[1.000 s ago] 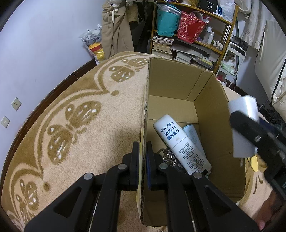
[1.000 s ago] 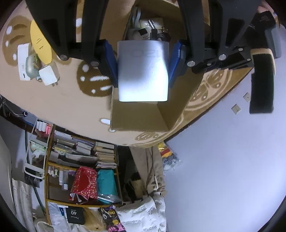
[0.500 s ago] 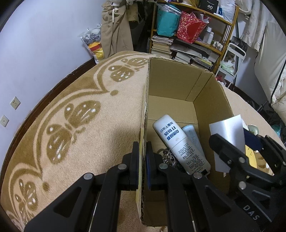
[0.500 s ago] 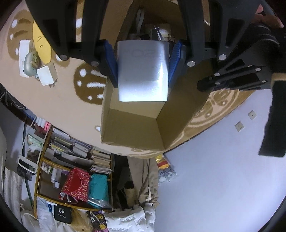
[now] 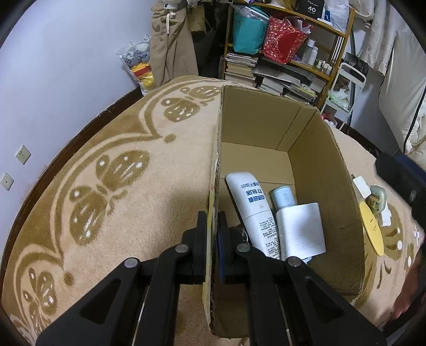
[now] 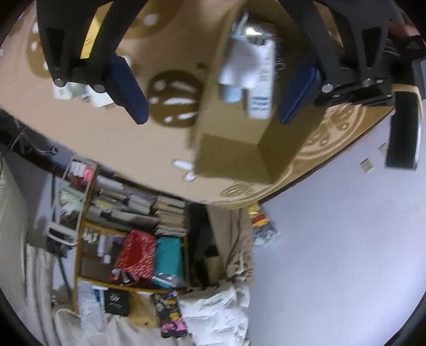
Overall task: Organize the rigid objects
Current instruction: 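Lower the grey card into the box and open the right gripper, then grasp the green-grey mouse with the right gripper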
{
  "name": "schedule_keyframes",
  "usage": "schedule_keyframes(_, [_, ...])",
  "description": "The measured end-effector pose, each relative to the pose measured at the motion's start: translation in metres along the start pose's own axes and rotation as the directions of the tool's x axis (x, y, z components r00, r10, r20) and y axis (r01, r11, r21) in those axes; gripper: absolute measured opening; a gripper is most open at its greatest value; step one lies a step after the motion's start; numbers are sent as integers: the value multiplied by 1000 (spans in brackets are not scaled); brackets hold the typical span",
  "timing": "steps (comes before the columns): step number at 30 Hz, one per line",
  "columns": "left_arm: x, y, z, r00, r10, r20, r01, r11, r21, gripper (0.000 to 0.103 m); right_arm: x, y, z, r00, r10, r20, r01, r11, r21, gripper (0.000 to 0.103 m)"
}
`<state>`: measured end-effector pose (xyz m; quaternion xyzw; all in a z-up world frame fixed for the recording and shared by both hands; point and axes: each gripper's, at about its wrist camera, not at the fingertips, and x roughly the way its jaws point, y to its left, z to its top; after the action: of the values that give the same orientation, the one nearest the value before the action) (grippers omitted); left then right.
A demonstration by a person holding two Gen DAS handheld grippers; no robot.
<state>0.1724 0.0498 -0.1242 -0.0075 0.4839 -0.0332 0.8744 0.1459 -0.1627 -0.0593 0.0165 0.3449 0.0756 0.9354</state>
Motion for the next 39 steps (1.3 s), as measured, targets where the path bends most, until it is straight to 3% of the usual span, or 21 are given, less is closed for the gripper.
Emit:
schedule_keyframes(10, [0, 2, 1, 1000, -2, 0, 2, 1000, -3, 7, 12, -78, 0, 987, -155, -32, 156, 987, 45, 102])
schedule_keyframes(19, [0, 1, 1, 1000, 19, 7, -19, 1000, 6, 7, 17, -131, -19, 972, -231, -51, 235, 968, 85, 102])
schedule_keyframes(29, [0, -3, 0, 999, 35, 13, -35, 999, 17, 7, 38, -179, -53, 962, -212, -170, 242, 954, 179, 66])
schedule_keyframes(35, [0, -2, -1, 999, 31, 11, -31, 1000, -1, 7, 47, -194, -65, 964, -168, -208, 218, 944, 248, 64])
schedule_keyframes(39, [0, 0, 0, 1000, 26, 10, -25, 1000, -15, 7, 56, -189, -67, 959, -155, -237, 207, 954, 216, 37])
